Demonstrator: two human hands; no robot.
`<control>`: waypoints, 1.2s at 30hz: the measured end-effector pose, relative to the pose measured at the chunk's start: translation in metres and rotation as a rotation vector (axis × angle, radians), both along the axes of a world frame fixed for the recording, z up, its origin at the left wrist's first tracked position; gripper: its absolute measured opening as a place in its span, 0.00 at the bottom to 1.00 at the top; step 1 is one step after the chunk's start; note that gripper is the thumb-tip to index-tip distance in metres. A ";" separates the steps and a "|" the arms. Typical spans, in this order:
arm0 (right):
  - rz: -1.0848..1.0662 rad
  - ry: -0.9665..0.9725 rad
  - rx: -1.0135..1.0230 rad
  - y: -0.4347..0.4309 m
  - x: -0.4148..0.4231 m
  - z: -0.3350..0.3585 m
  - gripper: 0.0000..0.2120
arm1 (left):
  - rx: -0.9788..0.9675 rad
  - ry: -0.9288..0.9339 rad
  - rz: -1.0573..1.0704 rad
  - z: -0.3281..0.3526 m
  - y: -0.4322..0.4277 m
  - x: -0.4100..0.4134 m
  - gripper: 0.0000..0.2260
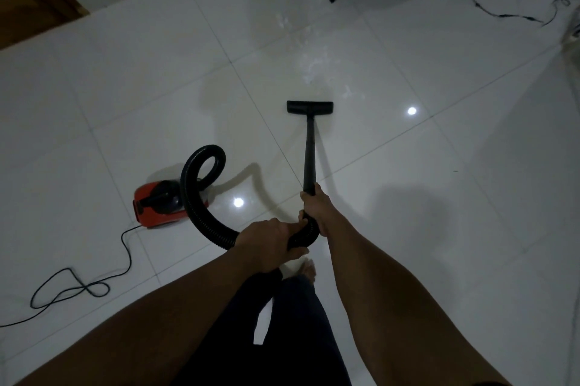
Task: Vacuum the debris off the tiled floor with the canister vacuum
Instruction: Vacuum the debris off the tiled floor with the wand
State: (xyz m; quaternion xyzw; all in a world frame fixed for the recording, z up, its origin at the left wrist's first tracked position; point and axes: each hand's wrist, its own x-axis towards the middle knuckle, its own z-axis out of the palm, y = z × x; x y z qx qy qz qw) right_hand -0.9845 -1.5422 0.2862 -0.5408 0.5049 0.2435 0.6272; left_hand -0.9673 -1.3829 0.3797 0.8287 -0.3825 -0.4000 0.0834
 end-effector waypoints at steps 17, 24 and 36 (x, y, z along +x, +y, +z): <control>0.209 0.038 -0.104 -0.112 0.102 -0.012 0.28 | 0.005 0.069 0.095 -0.001 -0.122 0.089 0.30; 0.358 0.039 -0.154 -0.175 0.159 -0.004 0.30 | 0.014 0.106 0.161 -0.003 -0.188 0.133 0.31; 0.471 0.034 -0.202 -0.201 0.254 0.000 0.32 | 0.039 0.108 0.279 -0.013 -0.210 0.205 0.27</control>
